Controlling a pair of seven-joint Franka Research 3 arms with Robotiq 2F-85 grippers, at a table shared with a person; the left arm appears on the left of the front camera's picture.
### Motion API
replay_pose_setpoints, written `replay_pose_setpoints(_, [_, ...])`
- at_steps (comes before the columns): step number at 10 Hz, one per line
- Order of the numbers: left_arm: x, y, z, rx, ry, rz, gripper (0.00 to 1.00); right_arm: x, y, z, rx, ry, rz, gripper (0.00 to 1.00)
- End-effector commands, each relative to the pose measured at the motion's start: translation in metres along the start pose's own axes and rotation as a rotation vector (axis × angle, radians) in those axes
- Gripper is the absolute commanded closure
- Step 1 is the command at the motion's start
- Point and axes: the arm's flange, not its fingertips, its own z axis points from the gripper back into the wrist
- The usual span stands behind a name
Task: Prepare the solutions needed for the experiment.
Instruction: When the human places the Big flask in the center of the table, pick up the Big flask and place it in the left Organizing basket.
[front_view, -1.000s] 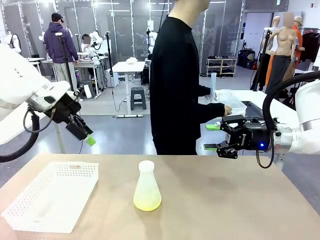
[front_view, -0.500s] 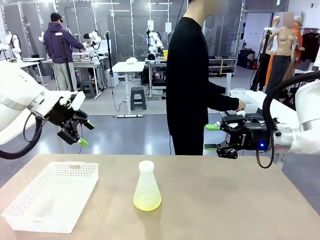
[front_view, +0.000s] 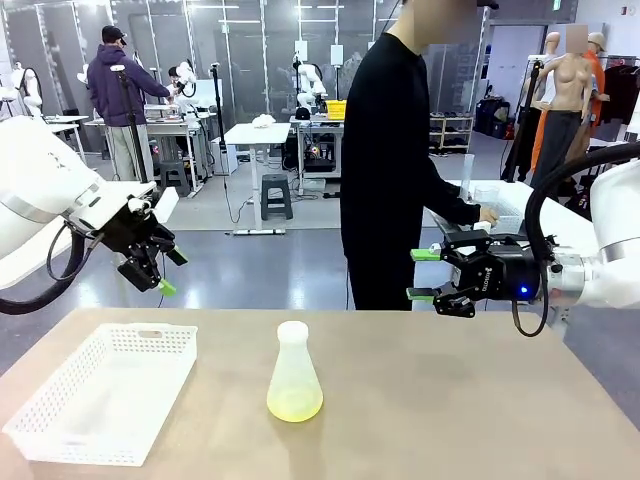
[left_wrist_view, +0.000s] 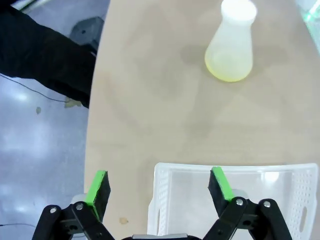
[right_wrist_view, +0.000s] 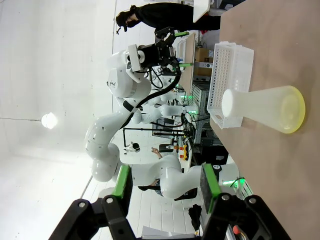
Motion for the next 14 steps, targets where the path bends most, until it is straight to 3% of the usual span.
replay_pose_setpoints(1, [-0.008,0.008,-0.008,-0.119,-0.174,-0.002,0.0,0.001,0.001,-0.001,0.001,0.001,0.009,0.3])
replay_pose_setpoints(2, [-0.01,0.011,-0.012,-0.141,-0.187,-0.039,0.0,0.001,0.001,-0.001,0.001,0.001,0.009,0.3])
replay_pose_setpoints(4, [-0.01,0.012,-0.025,-0.281,-0.391,-0.107,0.0,0.001,0.001,-0.001,0.001,0.001,0.009,0.3])
replay_pose_setpoints(6, [-0.013,0.014,-0.038,-0.314,-0.537,-0.135,0.0,0.001,0.001,-0.001,0.001,0.001,0.009,0.3])
replay_pose_setpoints(7, [-0.001,-0.002,-0.031,-0.241,-0.382,-0.127,0.0,0.001,0.001,-0.001,0.001,0.001,0.009,0.3])
replay_pose_setpoints(9, [-0.001,-0.002,-0.031,-0.241,-0.382,-0.127,0.0,0.001,0.001,-0.001,0.001,0.001,0.009,0.3])
replay_pose_setpoints(10, [-0.007,0.002,-0.037,-0.271,-0.448,-0.143,0.0,0.001,0.001,-0.001,0.001,0.001,0.009,0.3])
replay_pose_setpoints(11, [-0.006,0.018,-0.052,-0.222,-0.765,-0.117,0.0,0.001,0.001,-0.001,0.001,0.001,0.009,0.3])
replay_pose_setpoints(12, [-0.007,0.027,-0.071,-0.182,-0.849,-0.104,0.0,0.001,0.001,-0.001,0.001,0.001,0.009,0.3])
replay_pose_setpoints(14, [0.002,0.027,-0.095,-0.197,-0.903,-0.138,0.0,0.001,0.001,-0.001,0.001,0.001,0.009,0.3])
